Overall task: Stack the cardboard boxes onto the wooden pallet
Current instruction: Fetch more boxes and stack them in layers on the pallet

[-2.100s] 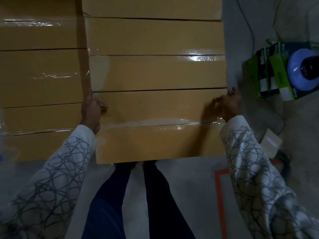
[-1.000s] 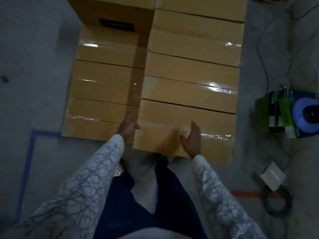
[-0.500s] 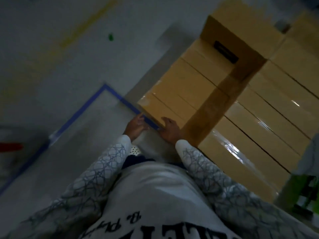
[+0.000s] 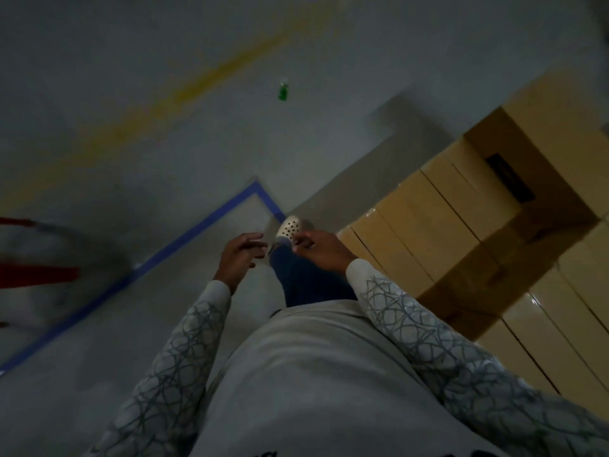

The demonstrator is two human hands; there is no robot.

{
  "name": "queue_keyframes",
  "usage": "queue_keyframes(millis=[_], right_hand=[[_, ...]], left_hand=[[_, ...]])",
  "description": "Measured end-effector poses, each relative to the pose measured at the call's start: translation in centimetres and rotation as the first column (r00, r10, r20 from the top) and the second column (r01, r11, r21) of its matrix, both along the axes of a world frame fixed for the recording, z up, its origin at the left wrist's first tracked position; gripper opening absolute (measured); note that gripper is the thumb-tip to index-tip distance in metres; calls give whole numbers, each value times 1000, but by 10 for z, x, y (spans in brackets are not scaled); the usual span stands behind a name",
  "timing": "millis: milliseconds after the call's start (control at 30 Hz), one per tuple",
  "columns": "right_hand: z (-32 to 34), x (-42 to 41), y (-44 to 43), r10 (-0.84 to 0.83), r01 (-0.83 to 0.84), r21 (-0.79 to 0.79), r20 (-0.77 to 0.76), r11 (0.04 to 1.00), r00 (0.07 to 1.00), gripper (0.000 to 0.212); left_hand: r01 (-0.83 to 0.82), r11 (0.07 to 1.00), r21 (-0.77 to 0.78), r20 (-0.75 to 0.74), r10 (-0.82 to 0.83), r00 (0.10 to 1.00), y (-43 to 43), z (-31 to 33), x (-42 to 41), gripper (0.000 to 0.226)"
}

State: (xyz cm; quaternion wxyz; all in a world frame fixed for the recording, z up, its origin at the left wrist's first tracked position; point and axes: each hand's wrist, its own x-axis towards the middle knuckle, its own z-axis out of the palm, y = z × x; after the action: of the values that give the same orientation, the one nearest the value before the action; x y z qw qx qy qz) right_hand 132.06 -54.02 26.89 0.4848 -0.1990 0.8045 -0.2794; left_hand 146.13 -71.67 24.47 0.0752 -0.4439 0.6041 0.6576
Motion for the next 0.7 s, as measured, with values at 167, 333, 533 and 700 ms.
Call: queue_keyframes(millis=[167,333,533,700], right_hand=[[-15,-98,-90,7,-7,-17,-2,1000,1000,41],[12,-222,-169,-125,112,-120,-110,987,986,37],[30,-344,-215,-281,263,-237,-43,935,959,31],[16,-473,-249,-467,443,-240,-51,864,883,26]], left_hand=[[-5,1000,-9,-13,5,1000,-94,-3,-107,30],[53,994,-91,-111,-63,992,-179,24,-229,29],[85,995,-56,-158,-93,983,-244,49,-373,33],[205,976,-69,-144,-213,966,-292,38,-536,31]])
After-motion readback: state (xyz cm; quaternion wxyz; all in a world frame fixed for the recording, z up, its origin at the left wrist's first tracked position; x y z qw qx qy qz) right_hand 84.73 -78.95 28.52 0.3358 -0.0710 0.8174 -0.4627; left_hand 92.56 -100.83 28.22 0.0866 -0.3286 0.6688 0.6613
